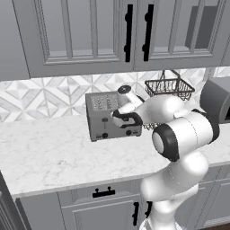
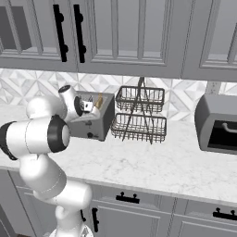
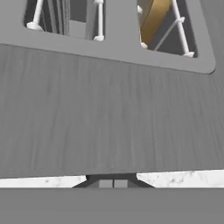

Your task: Start the toaster. Once the lever pops up, take the bread to the plate on the dining counter.

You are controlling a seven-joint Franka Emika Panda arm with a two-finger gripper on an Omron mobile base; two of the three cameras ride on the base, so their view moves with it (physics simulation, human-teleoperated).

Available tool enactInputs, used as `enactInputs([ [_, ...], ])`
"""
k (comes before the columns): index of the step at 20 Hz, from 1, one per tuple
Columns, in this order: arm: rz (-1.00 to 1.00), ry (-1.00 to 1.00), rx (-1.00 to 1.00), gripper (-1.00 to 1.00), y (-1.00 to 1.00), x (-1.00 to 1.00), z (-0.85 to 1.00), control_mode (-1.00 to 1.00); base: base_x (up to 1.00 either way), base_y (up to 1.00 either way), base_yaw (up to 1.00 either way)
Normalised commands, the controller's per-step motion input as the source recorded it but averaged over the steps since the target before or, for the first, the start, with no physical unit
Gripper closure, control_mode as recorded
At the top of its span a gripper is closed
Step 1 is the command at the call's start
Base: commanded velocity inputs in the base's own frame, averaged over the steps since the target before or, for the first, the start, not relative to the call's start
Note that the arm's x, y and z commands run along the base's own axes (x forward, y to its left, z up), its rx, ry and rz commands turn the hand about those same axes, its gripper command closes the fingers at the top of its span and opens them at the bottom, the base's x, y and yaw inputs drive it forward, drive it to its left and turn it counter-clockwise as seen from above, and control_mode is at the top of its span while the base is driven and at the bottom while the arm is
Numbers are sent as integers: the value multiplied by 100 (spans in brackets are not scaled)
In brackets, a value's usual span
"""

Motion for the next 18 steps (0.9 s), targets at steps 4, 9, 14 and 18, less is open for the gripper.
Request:
enactInputs([
  [4, -6, 0, -5, 100, -10, 0, -100, -100, 0, 0, 0],
  [9, -8, 0, -7, 100, -15, -3, -100, -100, 0, 0, 0],
  [14, -9, 0, -4, 100, -16, -9, -100, -100, 0, 0, 0],
  [18, -5, -6, 0, 100, -29, -36, -47, -100, 0, 0, 0],
])
